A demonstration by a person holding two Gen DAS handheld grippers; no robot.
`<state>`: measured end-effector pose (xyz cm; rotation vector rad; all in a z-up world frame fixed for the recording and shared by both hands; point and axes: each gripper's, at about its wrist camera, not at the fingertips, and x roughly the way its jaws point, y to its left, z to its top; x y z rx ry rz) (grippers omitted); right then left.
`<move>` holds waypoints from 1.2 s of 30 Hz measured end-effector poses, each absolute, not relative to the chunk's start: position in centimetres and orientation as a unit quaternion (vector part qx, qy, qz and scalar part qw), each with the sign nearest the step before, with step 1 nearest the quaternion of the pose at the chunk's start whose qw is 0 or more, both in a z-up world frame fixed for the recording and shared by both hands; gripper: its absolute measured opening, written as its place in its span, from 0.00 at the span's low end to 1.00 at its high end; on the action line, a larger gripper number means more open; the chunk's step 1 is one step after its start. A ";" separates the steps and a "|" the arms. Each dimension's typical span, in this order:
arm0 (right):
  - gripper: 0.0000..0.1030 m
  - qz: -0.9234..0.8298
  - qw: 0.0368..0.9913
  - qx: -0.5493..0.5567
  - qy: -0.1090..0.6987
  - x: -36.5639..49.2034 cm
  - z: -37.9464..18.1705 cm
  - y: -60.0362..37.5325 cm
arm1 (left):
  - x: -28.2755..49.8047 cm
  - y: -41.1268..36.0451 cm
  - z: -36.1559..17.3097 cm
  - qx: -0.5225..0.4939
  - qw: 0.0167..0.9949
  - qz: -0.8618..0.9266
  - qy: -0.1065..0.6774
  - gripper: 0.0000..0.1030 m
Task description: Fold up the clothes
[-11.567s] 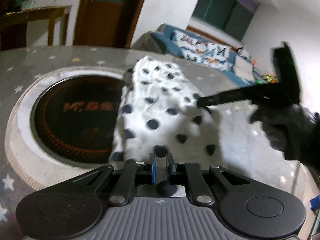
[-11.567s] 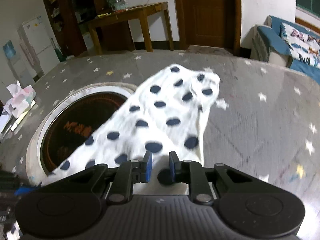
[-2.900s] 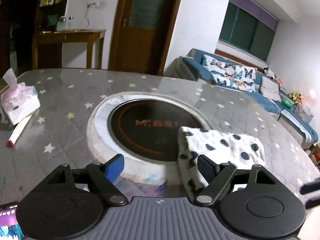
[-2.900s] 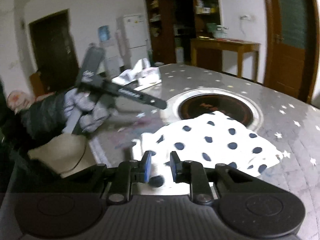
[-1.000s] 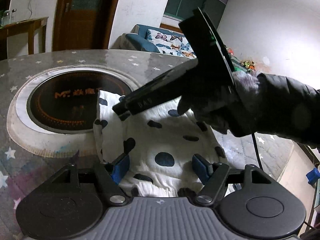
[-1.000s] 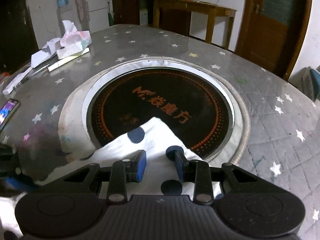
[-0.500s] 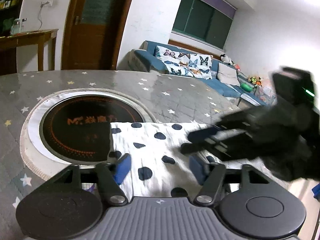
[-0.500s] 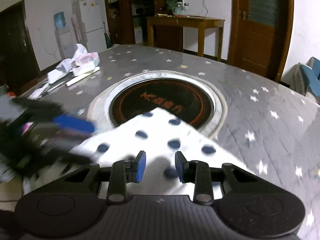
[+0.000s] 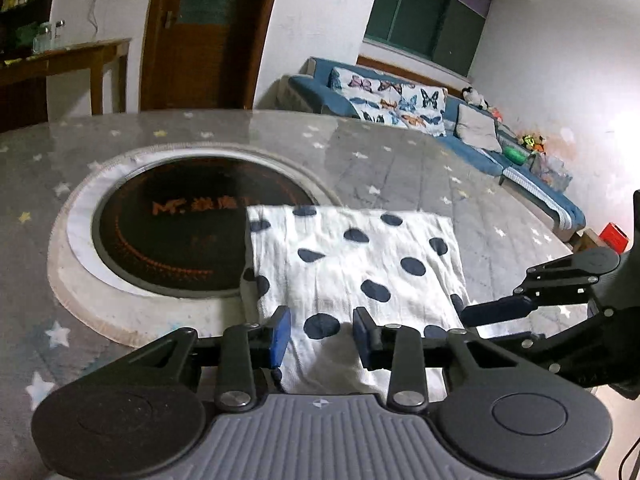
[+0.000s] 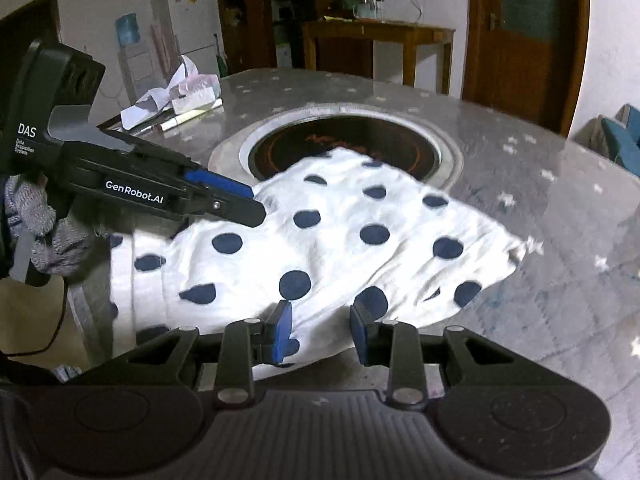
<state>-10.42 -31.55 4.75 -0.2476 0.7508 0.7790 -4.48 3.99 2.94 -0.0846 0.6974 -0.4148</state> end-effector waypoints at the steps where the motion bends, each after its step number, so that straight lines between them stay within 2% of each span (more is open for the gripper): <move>1: 0.31 0.372 0.852 -0.117 0.351 -10.6 5.2 -31.6 | -4.8 4.0 3.2 -0.040 0.919 -0.204 0.335 0.37; 7: 0.31 0.416 0.842 -0.119 0.321 -12.3 7.2 -30.0 | -6.8 3.5 4.6 -0.024 0.922 -0.229 0.312 0.37; 13: 0.31 0.439 0.821 -0.143 0.336 -13.6 5.5 -28.4 | -7.5 3.3 3.2 -0.011 0.914 -0.233 0.333 0.37; 21: 0.31 0.438 0.821 -0.122 0.344 -13.3 4.7 -29.2 | -7.5 3.8 2.0 -0.010 0.912 -0.227 0.342 0.37; 23: 0.35 0.438 0.824 -0.112 0.341 -12.8 5.5 -29.7 | -7.8 3.9 2.6 -0.010 0.914 -0.227 0.336 0.37; 28: 0.35 0.396 0.855 -0.100 0.320 -10.3 7.0 -31.2 | -8.2 3.8 3.2 -0.011 0.915 -0.232 0.331 0.39; 36: 0.35 0.313 0.885 -0.074 0.336 -3.4 4.9 -32.1 | -8.9 3.6 2.8 -0.005 0.913 -0.230 0.336 0.40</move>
